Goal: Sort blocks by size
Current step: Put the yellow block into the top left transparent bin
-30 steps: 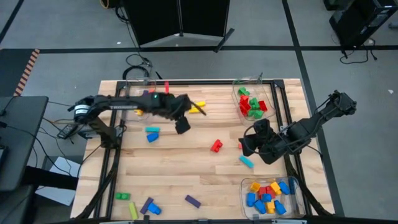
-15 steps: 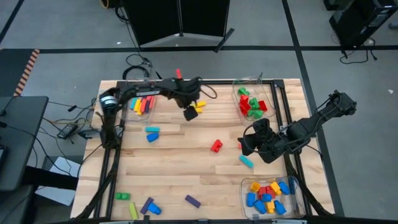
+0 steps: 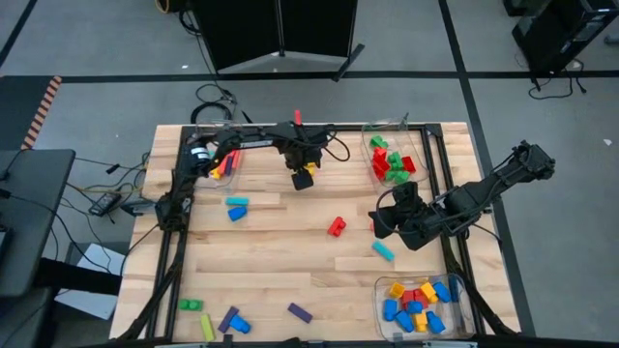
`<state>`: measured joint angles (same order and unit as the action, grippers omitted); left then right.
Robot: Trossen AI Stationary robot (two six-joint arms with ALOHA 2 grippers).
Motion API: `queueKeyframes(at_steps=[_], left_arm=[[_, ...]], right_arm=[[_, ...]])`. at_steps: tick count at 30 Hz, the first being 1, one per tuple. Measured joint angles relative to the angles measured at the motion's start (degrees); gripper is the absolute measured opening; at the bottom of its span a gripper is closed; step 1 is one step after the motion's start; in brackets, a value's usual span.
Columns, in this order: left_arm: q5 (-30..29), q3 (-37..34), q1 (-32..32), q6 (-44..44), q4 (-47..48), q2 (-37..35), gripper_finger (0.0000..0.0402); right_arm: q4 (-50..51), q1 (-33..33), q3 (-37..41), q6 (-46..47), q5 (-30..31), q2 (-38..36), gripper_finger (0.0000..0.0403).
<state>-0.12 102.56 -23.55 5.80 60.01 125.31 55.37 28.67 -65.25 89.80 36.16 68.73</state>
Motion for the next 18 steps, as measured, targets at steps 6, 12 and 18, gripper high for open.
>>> queueKeyframes(at_steps=[6, 12, 18], left_arm=[[-0.17, 0.01, -0.13, 0.20, -1.40, 1.61, 0.0239], [-0.28, 0.06, -0.15, -0.11, -0.09, 4.13, 0.0239], [-0.59, 0.47, 0.01, -0.28, 0.80, 5.80, 0.0229]], right_arm=[[0.00, 0.00, 0.00, 0.00, 0.00, 0.00, 0.0185], [0.01, 0.00, 0.00, 0.00, 0.02, 0.00, 0.0185], [0.03, 0.00, 0.00, 0.00, 0.04, 0.00, 0.0185]])
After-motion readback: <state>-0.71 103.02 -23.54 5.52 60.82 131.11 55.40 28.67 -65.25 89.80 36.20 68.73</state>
